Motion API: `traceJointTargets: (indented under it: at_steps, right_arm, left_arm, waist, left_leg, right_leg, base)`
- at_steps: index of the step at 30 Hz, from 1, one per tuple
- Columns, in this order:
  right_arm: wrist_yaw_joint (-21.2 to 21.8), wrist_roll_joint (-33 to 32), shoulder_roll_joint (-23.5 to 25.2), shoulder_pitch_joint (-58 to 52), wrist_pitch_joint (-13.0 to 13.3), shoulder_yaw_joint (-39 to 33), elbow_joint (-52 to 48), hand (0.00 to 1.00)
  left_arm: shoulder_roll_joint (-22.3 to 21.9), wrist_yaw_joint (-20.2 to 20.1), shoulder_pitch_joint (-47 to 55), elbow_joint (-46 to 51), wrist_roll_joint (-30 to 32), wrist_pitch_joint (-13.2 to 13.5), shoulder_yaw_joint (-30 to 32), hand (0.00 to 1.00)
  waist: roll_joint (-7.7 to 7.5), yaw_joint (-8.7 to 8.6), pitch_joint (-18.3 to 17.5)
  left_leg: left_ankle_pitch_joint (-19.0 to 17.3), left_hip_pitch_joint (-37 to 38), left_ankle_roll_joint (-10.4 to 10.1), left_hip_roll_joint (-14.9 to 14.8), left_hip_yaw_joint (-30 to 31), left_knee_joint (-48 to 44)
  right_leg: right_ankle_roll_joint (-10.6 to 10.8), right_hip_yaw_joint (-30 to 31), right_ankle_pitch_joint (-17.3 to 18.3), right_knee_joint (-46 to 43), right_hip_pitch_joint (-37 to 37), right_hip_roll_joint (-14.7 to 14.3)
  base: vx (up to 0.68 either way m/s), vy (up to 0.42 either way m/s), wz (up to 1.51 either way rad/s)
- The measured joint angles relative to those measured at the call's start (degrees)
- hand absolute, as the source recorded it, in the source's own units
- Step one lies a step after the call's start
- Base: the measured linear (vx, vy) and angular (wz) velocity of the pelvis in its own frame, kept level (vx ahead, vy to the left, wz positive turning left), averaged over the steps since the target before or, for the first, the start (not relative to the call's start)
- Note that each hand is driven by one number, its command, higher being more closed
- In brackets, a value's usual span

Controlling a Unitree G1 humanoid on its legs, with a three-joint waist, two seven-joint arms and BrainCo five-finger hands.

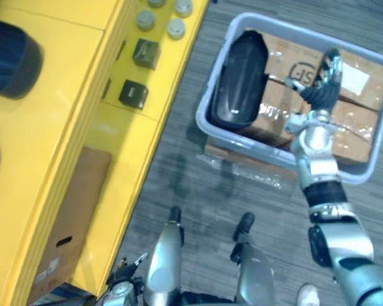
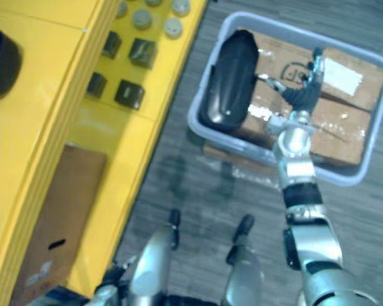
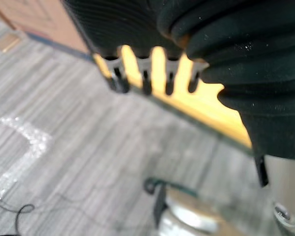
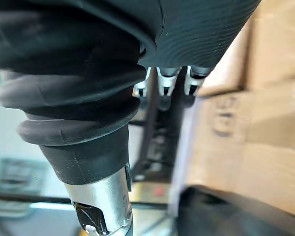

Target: Walk over and take plastic housings, then place them on the shelf

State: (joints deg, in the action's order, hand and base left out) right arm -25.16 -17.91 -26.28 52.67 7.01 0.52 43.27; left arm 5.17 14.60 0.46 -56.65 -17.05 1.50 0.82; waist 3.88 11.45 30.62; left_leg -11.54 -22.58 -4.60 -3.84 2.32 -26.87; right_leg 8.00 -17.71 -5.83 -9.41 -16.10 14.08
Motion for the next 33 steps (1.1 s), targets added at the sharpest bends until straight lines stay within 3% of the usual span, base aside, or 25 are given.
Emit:
traceJointTargets:
  at_steps: [11, 17, 18, 19, 20, 24, 27, 33]
  right_arm:
    - [-2.41, -3.24, -9.30, 9.98, -3.81, 1.46, 12.93, 0.00]
    - [-2.11, -3.22, -11.12, 11.68, -11.12, 4.81, 18.23, 0.00]
    - [-2.15, -3.30, -12.02, 12.06, -14.07, 5.03, 19.06, 0.00]
    - [-2.19, -3.28, -12.42, 12.46, -15.03, 5.11, 19.70, 0.00]
    - [-2.36, -3.21, -13.41, 13.14, -16.27, 5.24, 20.29, 1.00]
    - [-2.11, -3.22, -15.58, 13.83, -19.67, 5.25, 21.48, 1.00]
    - [-1.90, -2.30, -18.44, 13.82, -21.82, 5.34, 22.65, 1.00]
    - [-1.42, 4.82, -20.75, 13.80, -28.85, 5.74, 23.39, 1.00]
  left_arm:
    - [-1.06, -3.60, 2.14, -3.23, -2.77, 2.26, -6.51, 0.00]
    - [-1.06, -6.11, 2.17, -5.30, -3.21, 2.20, -8.44, 0.00]
    - [-1.16, -6.46, 2.15, -5.33, -3.39, 2.16, -8.92, 0.00]
    - [-1.22, -6.54, 2.11, -5.33, -3.43, 2.17, -8.95, 0.00]
    - [-1.25, -6.97, 2.05, -5.35, -4.18, 2.15, -9.02, 0.00]
    - [-1.29, -8.58, 1.94, -6.06, -5.62, 2.24, -10.78, 0.00]
    - [-2.11, -9.69, 1.74, -6.59, -7.01, 2.65, -11.19, 0.00]
    - [-3.55, -11.17, 1.67, -9.41, -7.77, 4.93, -13.93, 0.00]
  waist:
    - [4.87, 3.50, 0.13]
    - [5.15, 5.11, -0.05]
    - [5.41, 5.72, -0.22]
    - [5.59, 5.92, -0.33]
    - [5.74, 6.43, -0.43]
    - [6.54, 7.33, -0.96]
    - [8.15, 8.28, -2.05]
    - [10.93, 9.66, -4.01]
  left_leg:
    - [0.60, -2.62, 0.90, 2.87, 2.79, -2.00]
    - [0.74, -3.97, 0.93, 3.19, 3.63, -2.80]
    - [0.74, -5.03, 0.93, 3.40, 3.85, -3.36]
    - [0.74, -5.68, 0.93, 3.39, 4.00, -3.62]
    - [0.79, -6.56, 0.99, 3.42, 4.04, -3.82]
    - [0.80, -6.65, 1.02, 3.81, 4.33, -3.94]
    - [0.79, -7.37, 1.03, 4.01, 4.72, -4.18]
    - [0.99, -7.89, 1.06, 4.04, 4.81, -3.35]
  right_leg:
    - [0.91, -2.82, 1.85, -4.27, -1.28, 3.29]
    - [0.90, -3.90, 2.43, -5.62, -2.18, 4.02]
    - [0.87, -4.04, 2.45, -6.00, -2.99, 4.13]
    - [0.86, -4.14, 2.45, -6.09, -3.46, 4.15]
    - [0.87, -4.20, 2.44, -6.23, -4.27, 4.28]
    - [0.88, -4.67, 2.44, -6.26, -3.94, 4.71]
    - [0.88, -5.16, 2.44, -6.26, -4.12, 4.83]
    - [0.89, -5.52, 2.46, -5.99, -4.92, 4.92]
  base:
    - [-0.03, 0.047, 0.18]
    - [-0.03, 0.025, 0.10]
    - [-0.03, 0.036, 0.06]
    - [-0.05, 0.040, 0.07]
    - [-0.03, 0.021, 0.03]
    - [-0.02, 0.031, 0.07]
    - [-0.02, 0.024, 0.06]
    - [0.00, 0.002, 0.01]
